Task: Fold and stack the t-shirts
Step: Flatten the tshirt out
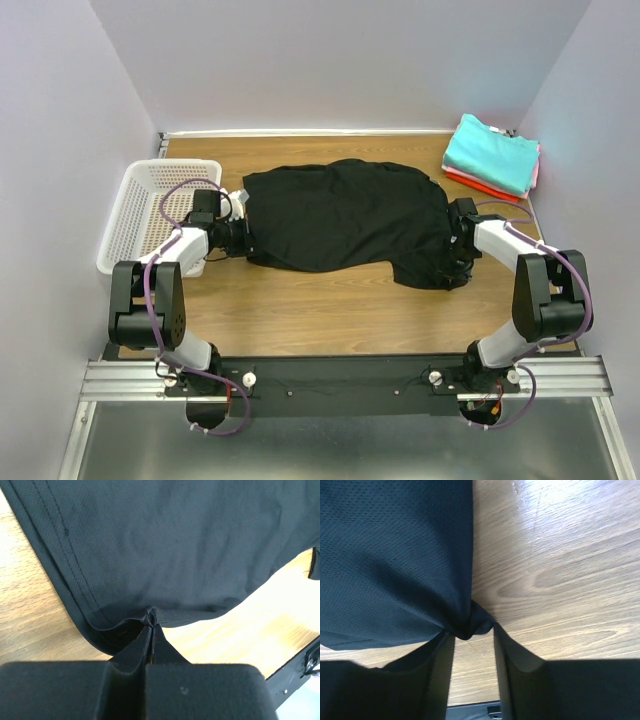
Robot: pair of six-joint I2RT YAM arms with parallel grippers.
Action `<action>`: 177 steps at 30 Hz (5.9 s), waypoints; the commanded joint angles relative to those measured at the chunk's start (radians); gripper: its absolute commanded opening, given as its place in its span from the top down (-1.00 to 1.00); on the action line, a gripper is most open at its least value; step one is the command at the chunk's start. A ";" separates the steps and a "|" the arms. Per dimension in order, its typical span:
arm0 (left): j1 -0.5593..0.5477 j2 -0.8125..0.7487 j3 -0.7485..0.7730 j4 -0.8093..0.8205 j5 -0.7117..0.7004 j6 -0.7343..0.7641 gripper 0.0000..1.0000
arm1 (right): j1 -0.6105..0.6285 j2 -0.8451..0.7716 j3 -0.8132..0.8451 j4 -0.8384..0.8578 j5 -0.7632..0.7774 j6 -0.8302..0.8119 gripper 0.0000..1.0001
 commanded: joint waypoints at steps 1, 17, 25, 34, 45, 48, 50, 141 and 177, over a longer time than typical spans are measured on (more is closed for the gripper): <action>-0.003 0.007 0.045 -0.042 -0.038 0.022 1.00 | -0.008 -0.013 -0.006 0.041 0.027 0.001 0.10; -0.003 0.081 0.164 -0.054 -0.109 -0.051 1.00 | -0.027 -0.111 -0.009 -0.022 0.041 0.017 -0.07; -0.003 0.093 0.168 -0.059 -0.093 -0.044 1.00 | -0.036 -0.046 -0.005 0.001 0.058 0.015 -0.01; -0.003 0.113 0.185 -0.060 -0.087 -0.044 1.00 | -0.036 0.054 0.024 0.059 0.024 -0.008 0.13; -0.003 0.121 0.213 -0.076 -0.109 -0.050 1.00 | -0.036 0.044 0.061 -0.011 0.004 -0.017 0.99; -0.003 0.094 0.242 -0.097 -0.129 -0.063 1.00 | -0.036 0.002 0.158 -0.112 0.013 -0.020 0.99; -0.003 0.066 0.279 -0.120 -0.150 -0.080 1.00 | -0.036 -0.024 0.271 -0.192 0.027 -0.020 0.99; -0.025 -0.677 0.589 0.239 -0.475 -0.358 1.00 | -0.053 -0.426 1.064 0.596 0.198 -0.322 0.99; -0.175 0.456 0.844 0.159 -0.218 -0.317 -0.24 | -0.048 0.381 0.887 0.541 -0.065 -0.190 -0.99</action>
